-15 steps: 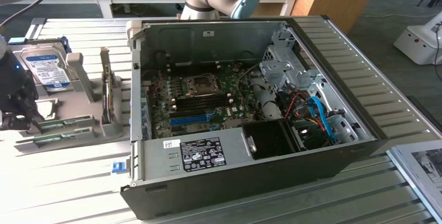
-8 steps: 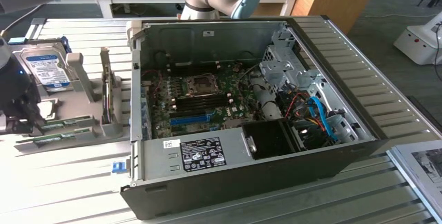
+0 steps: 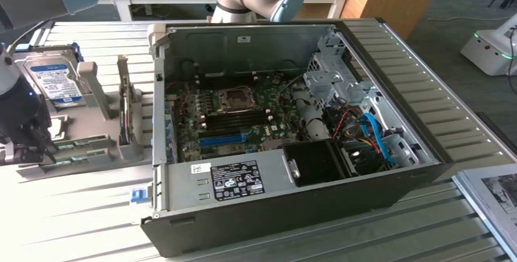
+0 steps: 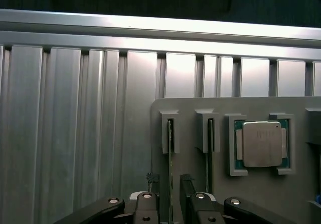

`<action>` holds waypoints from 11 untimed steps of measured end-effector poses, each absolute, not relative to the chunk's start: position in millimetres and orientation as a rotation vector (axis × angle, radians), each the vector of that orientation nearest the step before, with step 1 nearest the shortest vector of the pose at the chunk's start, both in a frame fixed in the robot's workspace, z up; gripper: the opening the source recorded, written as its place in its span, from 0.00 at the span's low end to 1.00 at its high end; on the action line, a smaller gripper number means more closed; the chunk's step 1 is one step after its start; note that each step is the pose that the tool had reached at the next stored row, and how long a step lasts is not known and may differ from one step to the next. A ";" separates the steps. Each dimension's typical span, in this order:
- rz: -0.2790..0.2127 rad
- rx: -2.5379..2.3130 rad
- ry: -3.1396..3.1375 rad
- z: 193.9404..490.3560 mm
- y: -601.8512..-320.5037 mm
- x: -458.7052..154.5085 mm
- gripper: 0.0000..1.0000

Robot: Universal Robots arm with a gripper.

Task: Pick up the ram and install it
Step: 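Pick up the ram and move it above insertion slot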

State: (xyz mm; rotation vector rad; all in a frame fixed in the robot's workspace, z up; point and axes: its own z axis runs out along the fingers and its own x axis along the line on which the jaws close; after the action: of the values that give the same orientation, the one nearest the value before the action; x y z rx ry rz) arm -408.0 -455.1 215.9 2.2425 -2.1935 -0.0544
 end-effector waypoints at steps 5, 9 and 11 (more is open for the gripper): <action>-0.054 2.243 -2.194 207.6 -455.8 -407.9 0.30; -0.054 2.243 -2.194 207.6 -453.1 -407.9 0.30; -0.054 2.243 -2.194 207.6 -452.6 -407.9 0.30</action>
State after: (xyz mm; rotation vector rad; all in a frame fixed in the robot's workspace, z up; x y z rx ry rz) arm -407.9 -452.6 207.6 2.2428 -2.1935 -0.0544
